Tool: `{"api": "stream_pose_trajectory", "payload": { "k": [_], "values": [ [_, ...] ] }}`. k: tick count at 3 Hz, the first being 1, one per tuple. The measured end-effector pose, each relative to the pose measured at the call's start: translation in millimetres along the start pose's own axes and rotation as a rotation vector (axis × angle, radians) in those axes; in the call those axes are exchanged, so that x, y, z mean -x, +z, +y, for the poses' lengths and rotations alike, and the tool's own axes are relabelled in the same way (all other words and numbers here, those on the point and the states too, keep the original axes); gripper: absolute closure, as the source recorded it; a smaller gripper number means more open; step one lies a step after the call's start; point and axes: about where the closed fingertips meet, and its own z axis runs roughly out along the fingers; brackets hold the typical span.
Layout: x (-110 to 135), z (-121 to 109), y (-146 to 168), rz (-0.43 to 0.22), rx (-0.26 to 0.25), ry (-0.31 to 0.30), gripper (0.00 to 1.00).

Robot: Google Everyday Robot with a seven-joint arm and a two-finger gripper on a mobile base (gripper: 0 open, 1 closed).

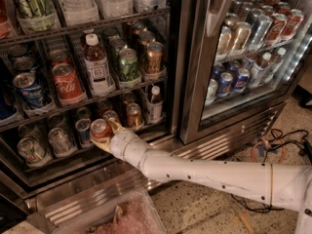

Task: Pick coke can from bottom shelf of fridge

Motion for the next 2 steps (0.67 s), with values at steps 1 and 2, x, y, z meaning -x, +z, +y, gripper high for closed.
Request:
{"api": "stream_pose_trajectory", "payload": {
  "k": [1,2],
  "values": [
    [0.5,1.9,-7.8,-0.008,0.017,-0.015,1.00],
    [0.5,2.4,-18.7,-0.017,0.024,-0.027,1.00]
  ]
}}
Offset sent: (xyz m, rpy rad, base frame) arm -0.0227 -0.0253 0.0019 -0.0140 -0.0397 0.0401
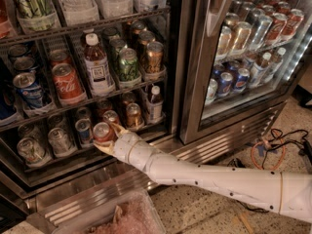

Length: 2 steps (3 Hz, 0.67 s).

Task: Pick coke can from bottom shelf of fridge

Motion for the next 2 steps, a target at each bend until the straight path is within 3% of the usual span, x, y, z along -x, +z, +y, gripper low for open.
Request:
{"api": "stream_pose_trajectory", "payload": {
  "k": [2],
  "values": [
    [-1.2,1.4,-9.8,-0.046,0.059,0.040,1.00]
  ]
}}
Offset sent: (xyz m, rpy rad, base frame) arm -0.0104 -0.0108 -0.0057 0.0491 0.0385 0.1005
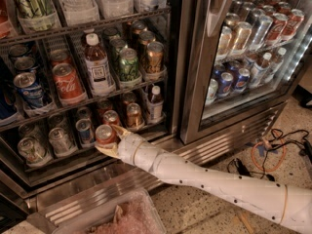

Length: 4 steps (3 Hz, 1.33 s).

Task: Pick coke can from bottom shelf of fridge

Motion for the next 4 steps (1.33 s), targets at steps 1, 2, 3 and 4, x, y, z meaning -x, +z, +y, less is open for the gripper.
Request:
{"api": "stream_pose_trajectory", "payload": {
  "k": [1,2,3,4],
  "values": [
    [-2.8,2.7,-2.8,0.007,0.020,0.005,1.00],
    [-2.4,4.3,-3.6,0.014,0.036,0.005,1.00],
    [7.9,12.9,-11.4,0.030,0.060,-0.012,1.00],
    [7.9,12.9,-11.4,0.030,0.060,-0.012,1.00]
  ]
}}
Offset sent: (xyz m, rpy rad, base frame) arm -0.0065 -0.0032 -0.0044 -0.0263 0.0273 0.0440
